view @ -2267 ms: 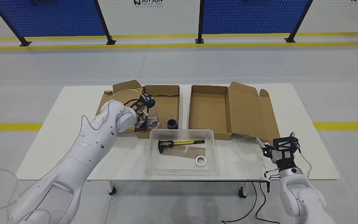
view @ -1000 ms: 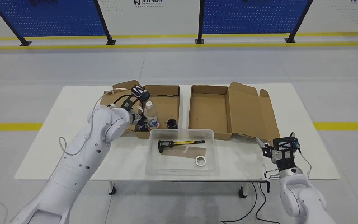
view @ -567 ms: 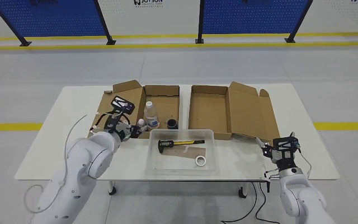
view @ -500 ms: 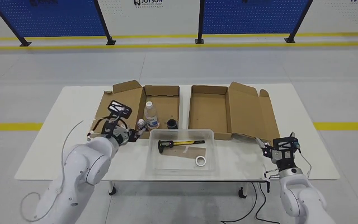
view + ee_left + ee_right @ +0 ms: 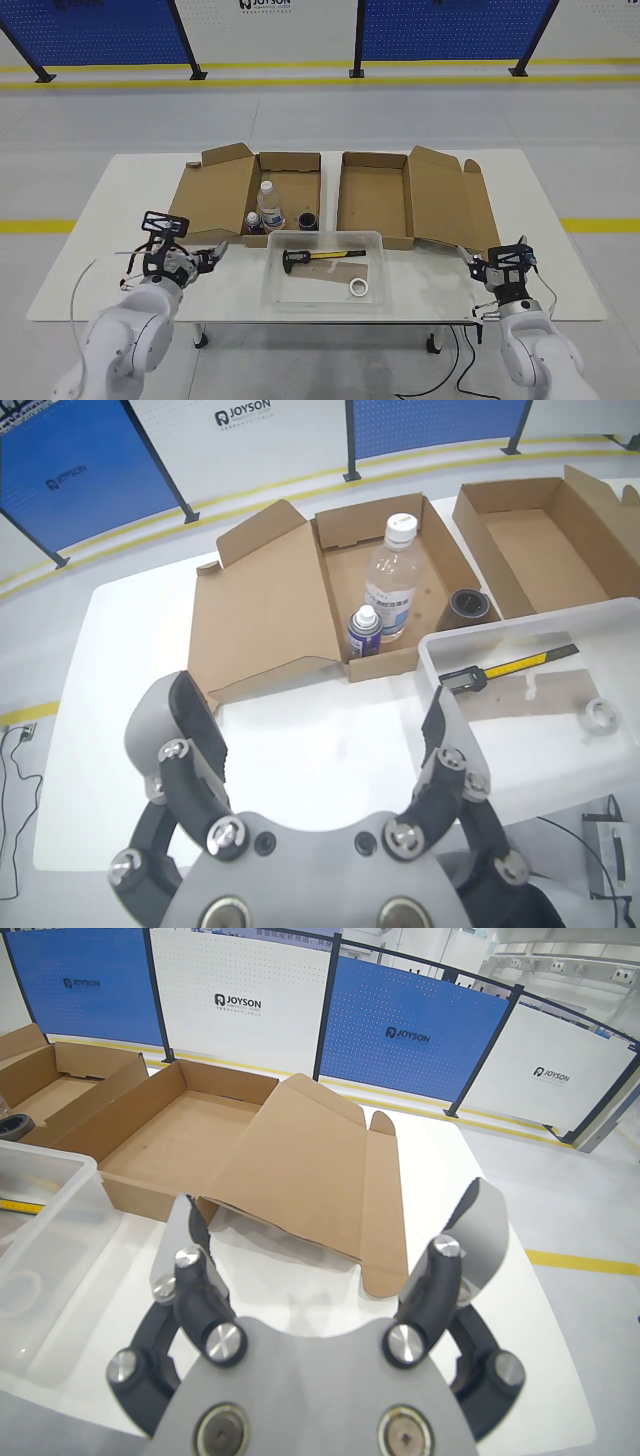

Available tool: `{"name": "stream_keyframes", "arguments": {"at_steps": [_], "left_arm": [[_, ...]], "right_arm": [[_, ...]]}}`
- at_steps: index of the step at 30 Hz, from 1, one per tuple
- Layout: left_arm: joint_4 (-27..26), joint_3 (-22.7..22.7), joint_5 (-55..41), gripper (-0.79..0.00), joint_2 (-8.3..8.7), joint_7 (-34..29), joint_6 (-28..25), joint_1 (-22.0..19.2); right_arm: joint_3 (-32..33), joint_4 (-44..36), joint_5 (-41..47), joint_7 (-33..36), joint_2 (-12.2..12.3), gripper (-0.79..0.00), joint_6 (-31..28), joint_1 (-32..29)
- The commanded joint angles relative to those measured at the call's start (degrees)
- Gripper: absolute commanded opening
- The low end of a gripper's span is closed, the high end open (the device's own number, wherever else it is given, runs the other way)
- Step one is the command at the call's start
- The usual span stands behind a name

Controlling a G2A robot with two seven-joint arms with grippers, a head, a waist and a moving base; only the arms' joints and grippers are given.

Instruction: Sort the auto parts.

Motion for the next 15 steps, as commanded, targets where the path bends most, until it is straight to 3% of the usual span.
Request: {"name": "stream_keyframes", "arguments": {"at_steps": [1, 9, 15], "left_arm": [[0.0, -2.0, -0.9, 0.000, -0.09, 1.1, 0.4, 1.4], [-0.2, -8.3, -5.2, 0.000, -0.30, 3.0, -2.2, 4.8], [-0.2, -8.5, -5.2, 0.000, -0.30, 2.9, -2.4, 4.8]], "right_arm": [[0.0, 0.0, 0.0, 0.0, 0.0, 0.000, 0.0, 0.0], [-0.6, -1.3, -0.1, -0.3, -0.1, 0.000, -0.6, 0.1], [-2.5, -6.7, -3.2, 1.3, -0.2, 0.000, -2.9, -0.4]]}}
